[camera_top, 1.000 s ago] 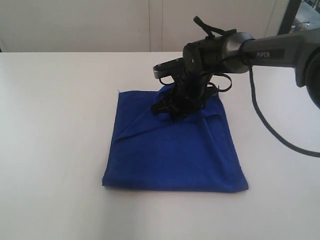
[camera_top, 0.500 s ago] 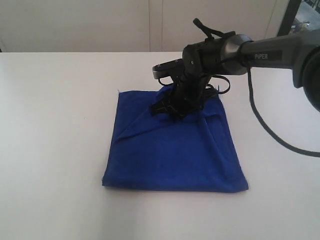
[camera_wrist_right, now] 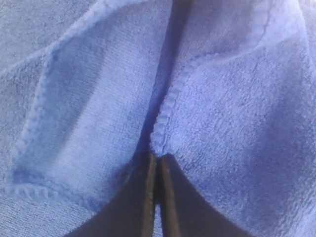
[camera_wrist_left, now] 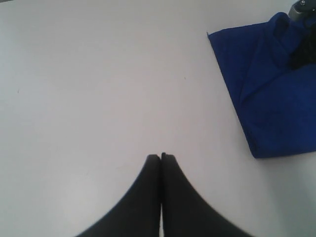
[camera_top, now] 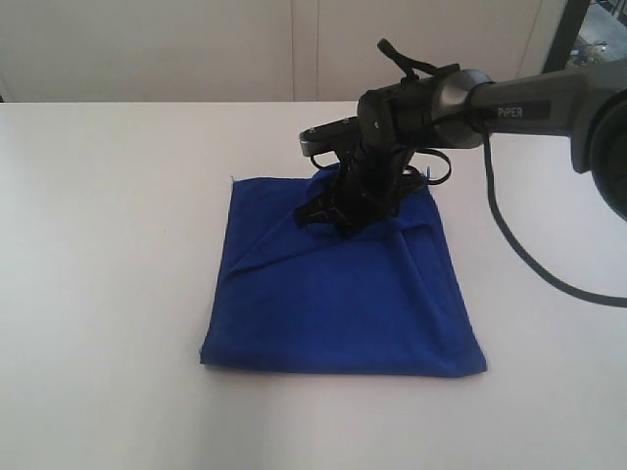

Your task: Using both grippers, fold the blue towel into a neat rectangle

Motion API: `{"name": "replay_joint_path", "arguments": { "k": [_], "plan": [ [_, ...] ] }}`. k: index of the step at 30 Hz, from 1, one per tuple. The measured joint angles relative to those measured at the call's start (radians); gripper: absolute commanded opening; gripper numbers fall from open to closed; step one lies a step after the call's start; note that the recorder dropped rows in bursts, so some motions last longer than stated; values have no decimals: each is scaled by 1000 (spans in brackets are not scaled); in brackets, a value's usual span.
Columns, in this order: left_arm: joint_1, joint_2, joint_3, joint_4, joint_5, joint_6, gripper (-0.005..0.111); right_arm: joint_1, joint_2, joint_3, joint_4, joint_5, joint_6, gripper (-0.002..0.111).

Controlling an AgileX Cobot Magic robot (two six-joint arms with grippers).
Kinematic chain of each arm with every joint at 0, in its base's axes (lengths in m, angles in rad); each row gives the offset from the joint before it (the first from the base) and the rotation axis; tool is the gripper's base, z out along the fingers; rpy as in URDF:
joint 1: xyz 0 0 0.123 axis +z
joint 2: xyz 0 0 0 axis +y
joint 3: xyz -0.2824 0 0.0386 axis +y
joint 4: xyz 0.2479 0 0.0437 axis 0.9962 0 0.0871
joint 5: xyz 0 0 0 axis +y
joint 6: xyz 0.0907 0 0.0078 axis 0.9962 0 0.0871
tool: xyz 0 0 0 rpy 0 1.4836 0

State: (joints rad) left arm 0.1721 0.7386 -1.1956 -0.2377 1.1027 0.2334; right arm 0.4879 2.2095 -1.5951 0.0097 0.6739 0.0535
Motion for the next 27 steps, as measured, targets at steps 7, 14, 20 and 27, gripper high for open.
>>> {"name": "replay_joint_path", "arguments": {
  "k": [7,14,20,27],
  "plan": [
    [0,0,0,0,0,0,0,0,-12,0,0,5,0,0],
    [0,0,0,0,0,0,0,-28,-95,0,0,15,0,0],
    [0,0,0,0,0,0,0,-83,-96,0,-10,30,0,0],
    [0,0,0,0,0,0,0,-119,-96,0,-10,31,0,0]
  ]
}}
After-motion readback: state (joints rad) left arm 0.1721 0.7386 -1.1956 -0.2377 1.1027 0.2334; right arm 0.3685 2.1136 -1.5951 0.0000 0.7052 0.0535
